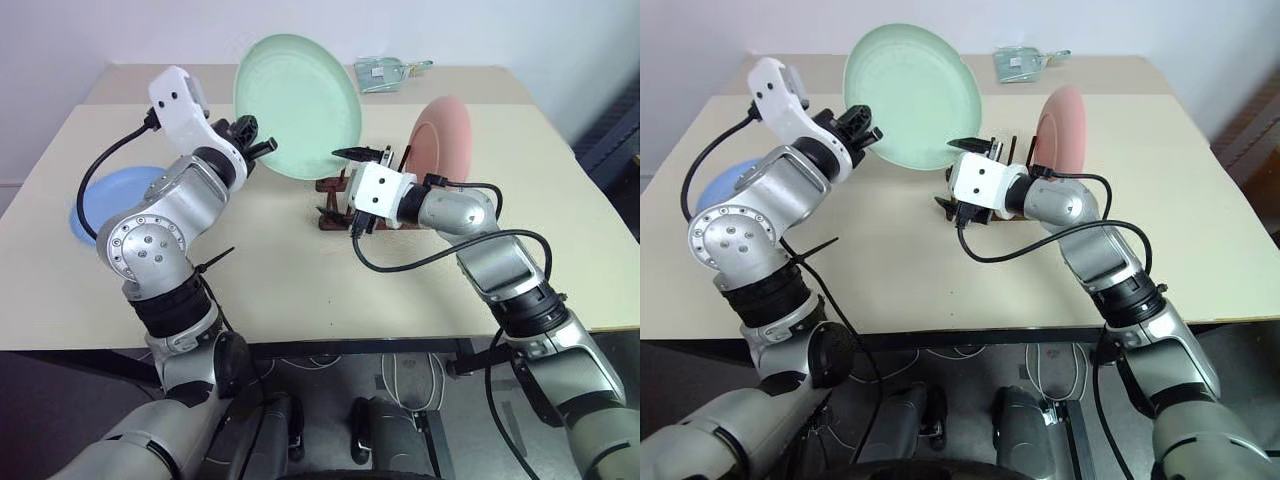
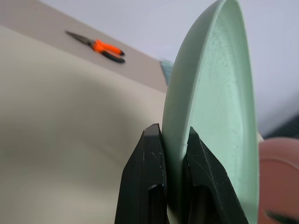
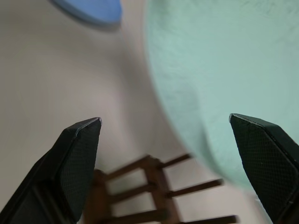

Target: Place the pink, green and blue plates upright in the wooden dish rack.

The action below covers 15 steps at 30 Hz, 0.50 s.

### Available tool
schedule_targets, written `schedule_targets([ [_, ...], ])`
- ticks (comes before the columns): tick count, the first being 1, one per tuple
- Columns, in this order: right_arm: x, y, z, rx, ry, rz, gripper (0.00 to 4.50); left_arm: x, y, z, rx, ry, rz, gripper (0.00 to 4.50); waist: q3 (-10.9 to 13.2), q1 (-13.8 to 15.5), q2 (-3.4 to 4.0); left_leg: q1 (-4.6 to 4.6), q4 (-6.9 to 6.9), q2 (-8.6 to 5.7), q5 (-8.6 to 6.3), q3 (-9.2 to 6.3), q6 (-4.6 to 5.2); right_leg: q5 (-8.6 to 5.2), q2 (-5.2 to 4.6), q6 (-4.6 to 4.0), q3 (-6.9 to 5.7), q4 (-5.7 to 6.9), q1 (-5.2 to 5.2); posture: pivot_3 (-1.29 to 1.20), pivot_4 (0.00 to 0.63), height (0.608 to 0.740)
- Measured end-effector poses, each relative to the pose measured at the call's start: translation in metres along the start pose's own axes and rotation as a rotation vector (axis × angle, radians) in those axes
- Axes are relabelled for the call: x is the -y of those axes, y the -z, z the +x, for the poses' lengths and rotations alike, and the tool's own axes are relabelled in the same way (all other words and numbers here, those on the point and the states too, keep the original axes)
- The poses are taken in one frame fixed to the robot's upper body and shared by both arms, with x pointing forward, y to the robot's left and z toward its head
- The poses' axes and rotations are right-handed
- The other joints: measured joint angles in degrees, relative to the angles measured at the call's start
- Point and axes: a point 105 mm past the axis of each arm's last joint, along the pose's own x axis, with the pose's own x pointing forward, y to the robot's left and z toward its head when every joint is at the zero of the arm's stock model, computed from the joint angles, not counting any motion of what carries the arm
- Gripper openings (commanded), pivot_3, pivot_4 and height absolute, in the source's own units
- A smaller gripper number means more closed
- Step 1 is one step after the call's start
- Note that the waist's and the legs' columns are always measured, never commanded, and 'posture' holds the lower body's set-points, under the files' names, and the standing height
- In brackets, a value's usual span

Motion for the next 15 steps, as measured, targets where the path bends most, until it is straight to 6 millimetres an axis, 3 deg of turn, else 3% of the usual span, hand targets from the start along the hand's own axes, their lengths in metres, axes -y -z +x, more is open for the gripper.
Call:
schedule_targets([
  [8,0.002,0.01,0.01,-0.011,0.034,-0.139,0.23,0.008,0.005,-0.002,-0.032,0.042,-0.016,0.0,0.0,0.0,0.0,0.0,0.0,0.0,0.01,-0.02,-0.02,0.0,0.03,0.0,0.0,-0.02,0.03,0.0,0.15,0.74],
  [9,-0.001,0.01,0.011,-0.01,0.025,-0.154,0.01,0.008,0.004,-0.002,-0.03,0.044,-0.015,0.0,0.0,0.0,0.01,0.0,0.0,0.0,0.01,-0.02,-0.02,0.0,0.03,0.0,0.0,-0.02,0.03,0.0,0.15,0.74],
  [12,-0.001,0.007,0.011,0.007,0.023,-0.176,0.0,0.01,0.0,-0.002,-0.004,0.066,-0.065,1.1,0.0,0.0,0.0,0.0,0.0,0.0,0.01,-0.03,-0.02,0.0,0.03,0.0,0.0,-0.03,0.04,0.0,0.15,0.74],
  [15,0.004,-0.003,0.009,0.039,0.046,-0.196,0.0,0.008,-0.019,0.002,0.074,0.077,-0.125,2.59,0.0,0.0,0.0,0.0,0.0,0.0,0.02,-0.04,-0.04,0.0,0.05,0.0,-0.01,-0.03,0.04,0.0,0.15,0.74],
])
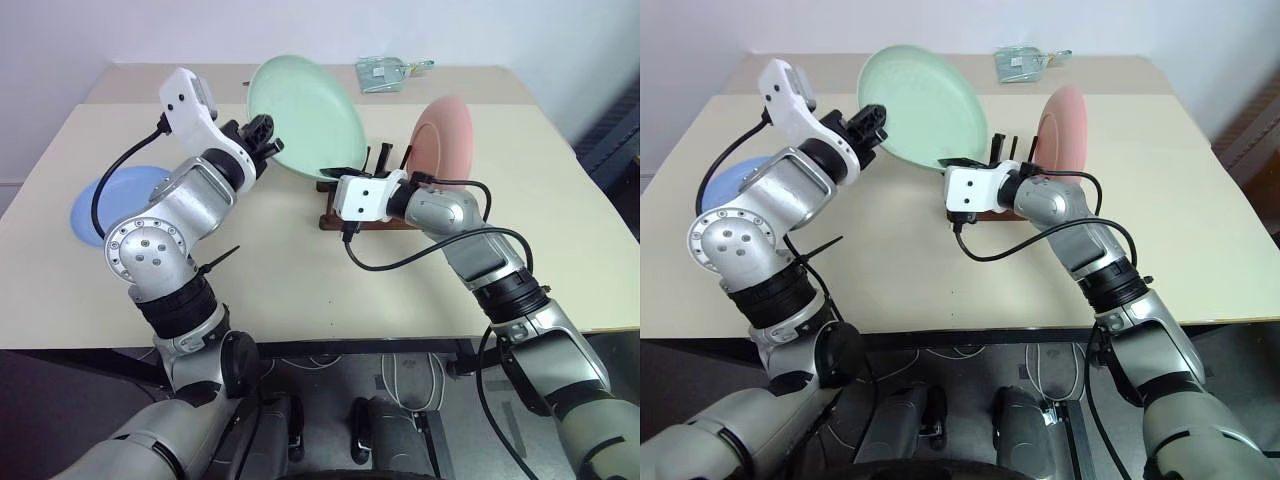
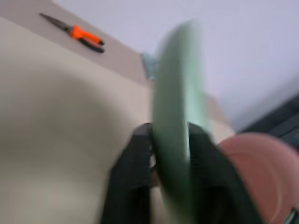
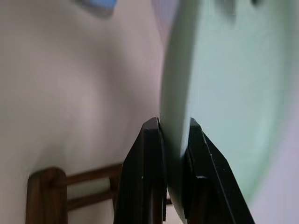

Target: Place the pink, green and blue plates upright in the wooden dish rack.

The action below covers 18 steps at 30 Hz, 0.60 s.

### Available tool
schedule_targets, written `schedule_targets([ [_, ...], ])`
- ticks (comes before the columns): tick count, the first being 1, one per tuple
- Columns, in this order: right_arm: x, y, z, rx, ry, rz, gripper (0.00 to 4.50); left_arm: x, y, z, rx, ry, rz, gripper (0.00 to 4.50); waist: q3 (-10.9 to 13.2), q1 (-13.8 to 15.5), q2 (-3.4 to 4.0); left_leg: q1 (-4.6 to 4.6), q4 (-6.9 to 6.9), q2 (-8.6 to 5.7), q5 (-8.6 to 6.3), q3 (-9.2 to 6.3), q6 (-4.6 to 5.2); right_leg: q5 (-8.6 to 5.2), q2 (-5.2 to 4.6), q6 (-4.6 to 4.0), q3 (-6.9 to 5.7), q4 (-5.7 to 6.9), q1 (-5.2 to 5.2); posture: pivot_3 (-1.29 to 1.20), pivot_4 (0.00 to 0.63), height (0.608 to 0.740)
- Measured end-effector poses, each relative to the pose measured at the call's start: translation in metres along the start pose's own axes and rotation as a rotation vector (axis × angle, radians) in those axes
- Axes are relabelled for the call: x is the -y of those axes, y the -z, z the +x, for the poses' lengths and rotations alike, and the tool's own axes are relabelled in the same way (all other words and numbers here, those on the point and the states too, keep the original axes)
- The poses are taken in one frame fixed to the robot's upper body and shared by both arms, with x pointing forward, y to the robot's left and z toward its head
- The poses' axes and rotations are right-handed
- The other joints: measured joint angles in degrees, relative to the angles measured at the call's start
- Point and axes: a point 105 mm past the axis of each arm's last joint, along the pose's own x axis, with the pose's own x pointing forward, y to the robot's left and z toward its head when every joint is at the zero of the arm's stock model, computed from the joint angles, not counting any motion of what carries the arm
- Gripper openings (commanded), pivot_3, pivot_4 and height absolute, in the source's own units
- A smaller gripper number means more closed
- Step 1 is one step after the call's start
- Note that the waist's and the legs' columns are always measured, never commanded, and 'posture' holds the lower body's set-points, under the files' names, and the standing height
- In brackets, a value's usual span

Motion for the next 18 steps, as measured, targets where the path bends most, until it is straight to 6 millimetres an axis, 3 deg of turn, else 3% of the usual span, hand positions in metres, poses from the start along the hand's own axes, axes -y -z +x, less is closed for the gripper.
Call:
schedule_targets([
  [1,0.004,0.002,-0.003,-0.006,0.017,0.004,0.0,-0.005,-0.016,0.0,0.061,-0.023,0.007,3.1,0.0,0.0,0.0,0.01,-0.01,0.0,0.0,0.0,-0.01,0.0,0.01,0.0,0.0,0.0,0.0,0.0,0.15,0.74],
  [2,0.008,0.004,-0.007,-0.013,0.033,0.024,0.0,-0.014,-0.033,-0.001,0.121,-0.059,0.039,3.1,0.0,-0.1,0.01,0.02,-0.03,0.0,0.0,0.01,-0.01,0.0,0.02,-0.01,0.0,0.0,0.0,0.0,0.15,0.74],
  [4,0.022,0.004,-0.022,0.009,0.102,0.17,0.0,-0.053,-0.075,-0.013,0.254,-0.203,0.187,3.1,0.0,-1.0,0.07,0.13,-0.25,0.01,0.03,0.07,-0.06,-0.01,0.1,-0.02,0.05,0.03,0.0,0.0,0.15,0.74],
  [6,0.041,0.004,-0.04,0.049,0.191,0.419,0.0,-0.09,-0.091,-0.027,0.29,-0.319,0.361,3.1,0.0,-1.3,0.08,0.28,-0.43,0.04,0.07,0.12,-0.12,-0.01,0.16,-0.03,0.08,0.04,0.08,0.0,0.15,0.74],
  [8,0.059,-0.003,-0.054,0.122,0.248,0.657,0.0,-0.106,-0.07,-0.026,0.2,-0.306,0.486,3.1,0.0,-0.9,0.06,0.29,-0.43,0.05,0.08,0.06,-0.15,-0.01,0.15,-0.05,0.05,0.04,0.13,0.0,0.15,0.74],
  [11,0.068,-0.02,-0.064,0.223,0.235,0.912,0.0,-0.116,-0.009,-0.022,-0.033,-0.167,0.637,3.1,0.0,-0.5,0.05,0.27,-0.4,-0.02,-0.05,0.02,-0.32,-0.01,-0.08,-0.06,0.04,-0.08,0.09,0.0,0.15,0.74],
  [14,0.064,-0.016,-0.069,0.205,0.225,1.111,0.0,-0.109,0.05,-0.034,-0.228,0.054,0.776,3.1,0.0,-1.0,0.07,0.24,-0.53,-0.03,-0.07,0.06,-0.35,0.0,-0.21,-0.1,0.15,-0.08,-0.09,0.0,0.15,0.74],
  [18,0.059,-0.003,-0.072,0.14,0.26,1.262,0.0,-0.088,0.089,-0.055,-0.332,0.288,0.766,3.1,0.0,-1.1,0.07,0.22,-0.96,-0.01,0.12,0.19,-0.62,-0.03,-0.29,-0.45,0.23,0.05,-0.47,0.0,0.15,0.74],
])
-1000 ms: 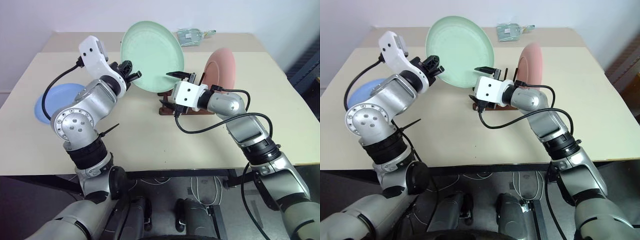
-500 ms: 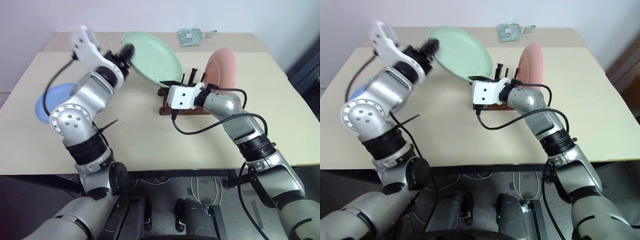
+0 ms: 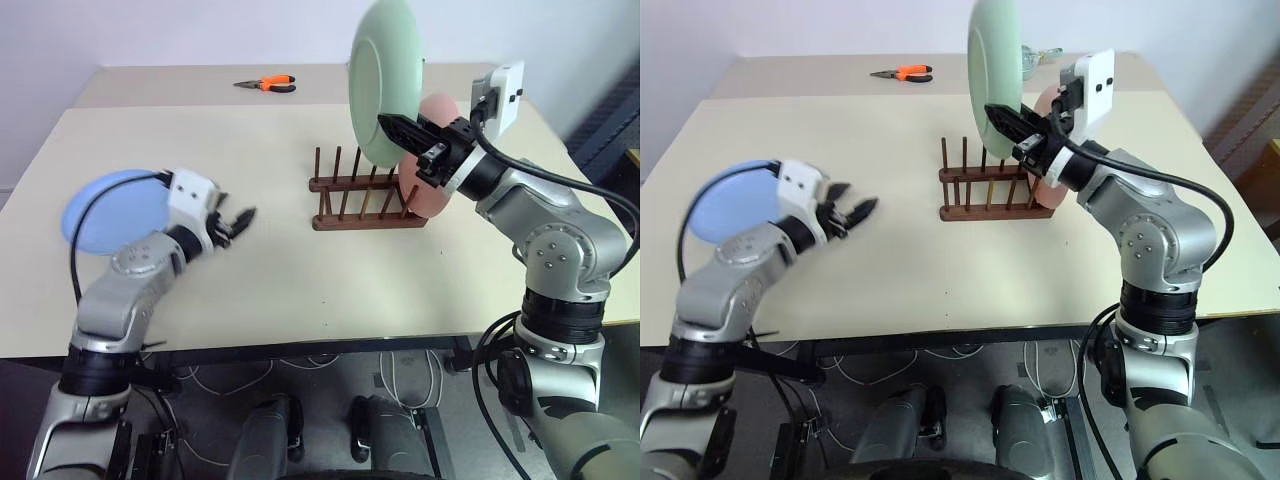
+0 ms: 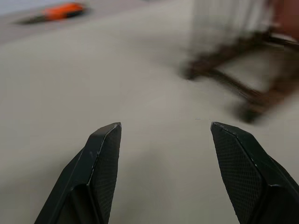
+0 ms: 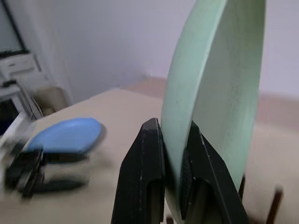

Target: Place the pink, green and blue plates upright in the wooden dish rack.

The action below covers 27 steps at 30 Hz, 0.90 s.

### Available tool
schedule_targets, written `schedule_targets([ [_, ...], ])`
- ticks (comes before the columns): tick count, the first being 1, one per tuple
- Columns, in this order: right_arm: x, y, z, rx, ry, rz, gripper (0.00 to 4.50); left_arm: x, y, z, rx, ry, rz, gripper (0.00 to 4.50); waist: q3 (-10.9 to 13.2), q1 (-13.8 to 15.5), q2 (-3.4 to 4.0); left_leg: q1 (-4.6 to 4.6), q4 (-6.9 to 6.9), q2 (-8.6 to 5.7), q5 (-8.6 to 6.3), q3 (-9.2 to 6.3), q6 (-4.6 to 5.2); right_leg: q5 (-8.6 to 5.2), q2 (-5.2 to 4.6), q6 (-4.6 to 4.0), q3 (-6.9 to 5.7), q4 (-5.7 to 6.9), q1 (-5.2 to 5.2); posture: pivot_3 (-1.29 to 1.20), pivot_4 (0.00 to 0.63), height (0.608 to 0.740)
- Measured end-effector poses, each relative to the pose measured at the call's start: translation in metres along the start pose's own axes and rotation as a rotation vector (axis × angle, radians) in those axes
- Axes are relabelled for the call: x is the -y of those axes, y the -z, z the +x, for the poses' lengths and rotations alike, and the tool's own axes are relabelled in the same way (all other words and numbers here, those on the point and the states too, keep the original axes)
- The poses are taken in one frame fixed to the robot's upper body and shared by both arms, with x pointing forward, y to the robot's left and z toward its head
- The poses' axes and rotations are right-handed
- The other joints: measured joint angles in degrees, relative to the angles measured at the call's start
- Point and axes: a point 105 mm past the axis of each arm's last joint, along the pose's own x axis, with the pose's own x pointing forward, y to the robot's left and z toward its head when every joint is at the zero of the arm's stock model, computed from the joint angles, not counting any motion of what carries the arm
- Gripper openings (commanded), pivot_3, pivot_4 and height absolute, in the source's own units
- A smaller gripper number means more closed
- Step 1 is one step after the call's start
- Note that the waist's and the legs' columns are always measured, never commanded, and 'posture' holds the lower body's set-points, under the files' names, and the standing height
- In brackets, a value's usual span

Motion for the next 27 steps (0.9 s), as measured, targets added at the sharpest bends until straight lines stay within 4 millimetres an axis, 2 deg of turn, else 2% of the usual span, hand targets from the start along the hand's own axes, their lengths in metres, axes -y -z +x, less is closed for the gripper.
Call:
schedule_targets([
  [4,0.014,0.008,-0.001,-0.031,0.081,0.057,0.0,0.017,0.002,-0.003,0.014,0.089,-0.006,3.1,0.0,0.0,0.02,0.0,-0.04,0.15,0.21,0.01,0.05,-0.06,0.17,-0.17,-0.03,0.12,-0.06,0.0,0.15,0.74],
  [10,0.021,0.013,-0.001,-0.055,0.109,0.115,0.0,0.022,0.002,-0.002,0.029,0.108,-0.035,3.1,0.0,0.1,0.02,-0.01,-0.04,0.15,0.21,0.05,0.11,-0.05,0.2,-0.16,-0.03,0.12,-0.04,0.0,0.15,0.74],
  [14,0.021,0.019,0.001,-0.094,0.103,0.106,1.59,0.02,0.003,-0.003,0.027,0.095,-0.049,3.15,0.0,0.1,0.01,0.0,-0.03,0.15,0.2,0.06,0.15,-0.05,0.22,-0.15,-0.04,0.11,-0.03,0.0,0.15,0.74],
  [16,0.021,0.025,0.003,-0.118,0.101,0.101,2.64,0.019,0.003,-0.002,0.028,0.082,-0.061,3.68,0.0,0.1,0.01,0.0,-0.03,0.15,0.2,0.06,0.15,-0.06,0.22,-0.15,-0.04,0.12,-0.03,0.0,0.15,0.74],
  [18,0.021,0.027,0.004,-0.132,0.101,0.081,3.63,0.019,0.004,-0.002,0.027,0.075,-0.07,4.44,0.0,0.1,0.01,-0.01,-0.03,0.15,0.2,0.06,0.15,-0.06,0.23,-0.14,-0.05,0.12,-0.03,0.0,0.15,0.74],
  [19,0.021,0.027,0.005,-0.134,0.098,0.065,4.15,0.018,0.004,-0.002,0.024,0.072,-0.071,4.5,0.0,0.1,0.01,-0.01,-0.03,0.15,0.2,0.06,0.16,-0.06,0.23,-0.14,-0.05,0.12,-0.03,0.0,0.15,0.74],
  [20,0.021,0.025,0.006,-0.13,0.095,0.044,4.45,0.018,0.004,-0.002,0.022,0.066,-0.069,4.5,0.0,0.1,0.01,-0.01,-0.02,0.15,0.2,0.06,0.16,-0.06,0.23,-0.14,-0.06,0.12,-0.03,0.0,0.15,0.74],
  [25,0.02,0.014,0.007,-0.116,0.084,-0.173,4.45,0.006,0.008,0.0,0.024,-0.027,-0.088,4.5,0.0,0.1,0.0,-0.01,-0.02,0.15,0.2,0.06,0.16,-0.06,0.24,-0.13,-0.08,0.11,-0.03,0.0,0.15,0.74],
  [27,0.022,0.003,0.005,-0.092,0.098,-0.34,4.45,-0.015,0.004,0.0,0.067,-0.157,-0.125,4.5,0.0,0.2,-0.04,-0.01,-0.01,0.15,0.2,0.04,0.16,-0.06,0.24,-0.13,-0.08,0.11,-0.03,0.0,0.15,0.74],
])
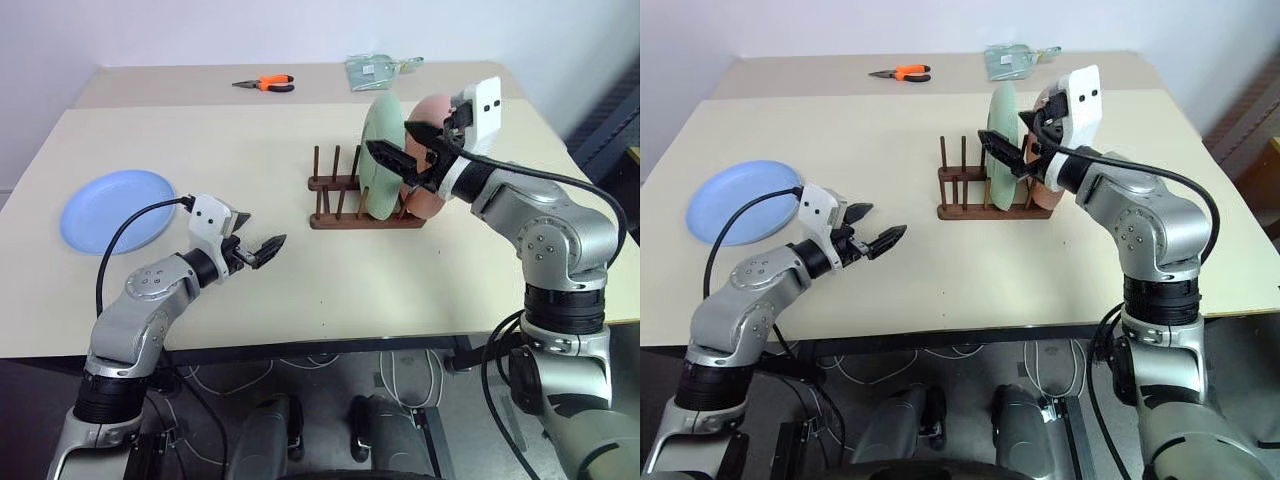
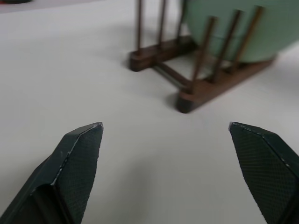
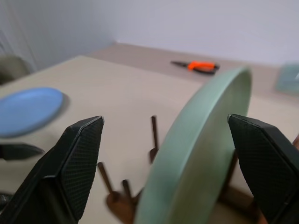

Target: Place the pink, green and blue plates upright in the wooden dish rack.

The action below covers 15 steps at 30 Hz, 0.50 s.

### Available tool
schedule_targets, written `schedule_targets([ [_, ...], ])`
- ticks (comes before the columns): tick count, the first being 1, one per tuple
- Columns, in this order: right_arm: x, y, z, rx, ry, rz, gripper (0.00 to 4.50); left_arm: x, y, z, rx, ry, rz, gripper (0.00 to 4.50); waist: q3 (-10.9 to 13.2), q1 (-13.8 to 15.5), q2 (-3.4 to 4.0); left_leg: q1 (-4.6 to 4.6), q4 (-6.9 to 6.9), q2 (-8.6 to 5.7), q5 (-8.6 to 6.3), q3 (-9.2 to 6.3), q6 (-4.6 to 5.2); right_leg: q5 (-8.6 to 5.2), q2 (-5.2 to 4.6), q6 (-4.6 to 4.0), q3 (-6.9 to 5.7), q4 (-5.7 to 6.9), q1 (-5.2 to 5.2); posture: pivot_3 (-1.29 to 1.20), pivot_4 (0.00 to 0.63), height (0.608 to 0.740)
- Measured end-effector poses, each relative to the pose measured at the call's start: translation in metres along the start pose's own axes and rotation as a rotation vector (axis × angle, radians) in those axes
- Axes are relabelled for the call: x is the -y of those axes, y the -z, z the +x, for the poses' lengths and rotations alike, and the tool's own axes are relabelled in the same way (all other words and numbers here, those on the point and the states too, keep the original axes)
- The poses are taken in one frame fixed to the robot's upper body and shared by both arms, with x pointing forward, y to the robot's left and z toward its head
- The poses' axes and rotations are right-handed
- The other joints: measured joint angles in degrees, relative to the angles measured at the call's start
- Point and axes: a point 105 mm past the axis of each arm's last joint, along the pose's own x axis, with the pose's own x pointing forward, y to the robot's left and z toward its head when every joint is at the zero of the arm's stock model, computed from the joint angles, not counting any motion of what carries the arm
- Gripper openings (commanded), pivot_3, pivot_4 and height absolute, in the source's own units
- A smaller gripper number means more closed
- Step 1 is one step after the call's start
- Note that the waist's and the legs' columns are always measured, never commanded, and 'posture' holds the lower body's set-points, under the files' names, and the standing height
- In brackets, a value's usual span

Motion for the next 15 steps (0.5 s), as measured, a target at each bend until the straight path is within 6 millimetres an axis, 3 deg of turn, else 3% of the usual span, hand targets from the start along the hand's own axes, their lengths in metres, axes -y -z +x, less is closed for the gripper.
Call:
schedule_targets([
  [3,0.01,-0.018,-0.006,0.05,0.043,-0.243,4.45,-0.056,-0.027,-0.002,0.14,-0.313,-0.164,4.5,0.0,0.1,-0.09,-0.03,0.06,0.01,0.01,-0.06,0.02,0.01,-0.02,0.01,0.0,0.0,0.03,0.0,0.15,0.74],
  [5,0.012,-0.034,-0.009,0.106,0.051,-0.349,4.45,-0.107,-0.045,-0.024,0.234,-0.593,-0.272,4.5,0.0,-0.4,-0.09,0.0,0.04,0.02,0.01,-0.04,0.02,0.01,-0.01,0.02,0.01,-0.02,0.02,0.0,0.15,0.74],
  [8,0.007,-0.054,-0.01,0.19,0.04,-0.444,4.45,-0.155,-0.035,-0.064,0.2,-0.981,-0.341,4.5,0.0,-0.5,-0.09,0.05,0.02,0.03,0.01,0.01,0.01,0.0,0.0,0.02,0.0,-0.01,0.04,0.0,0.15,0.74],
  [10,-0.002,-0.063,-0.009,0.233,-0.007,-0.479,4.45,-0.17,-0.017,-0.091,0.109,-1.197,-0.33,4.5,0.0,-0.1,-0.17,0.04,0.03,0.03,0.01,0.01,0.01,0.01,0.0,0.03,-0.04,-0.02,0.08,0.0,0.15,0.74],
  [12,-0.021,-0.063,-0.006,0.255,-0.094,-0.484,4.45,-0.174,-0.01,-0.102,0.056,-1.284,-0.346,4.5,0.0,0.2,-0.26,0.04,0.06,0.03,0.01,-0.07,0.01,0.01,-0.02,0.03,-0.08,-0.04,0.17,0.0,0.15,0.74],
  [15,-0.063,-0.048,-0.002,0.273,-0.27,-0.441,4.45,-0.168,0.009,-0.099,-0.047,-1.297,-0.486,4.5,-0.1,1.1,-0.38,0.08,0.1,0.02,0.0,-0.18,0.0,0.01,-0.04,0.03,-0.15,-0.08,0.3,0.0,0.15,0.74],
])
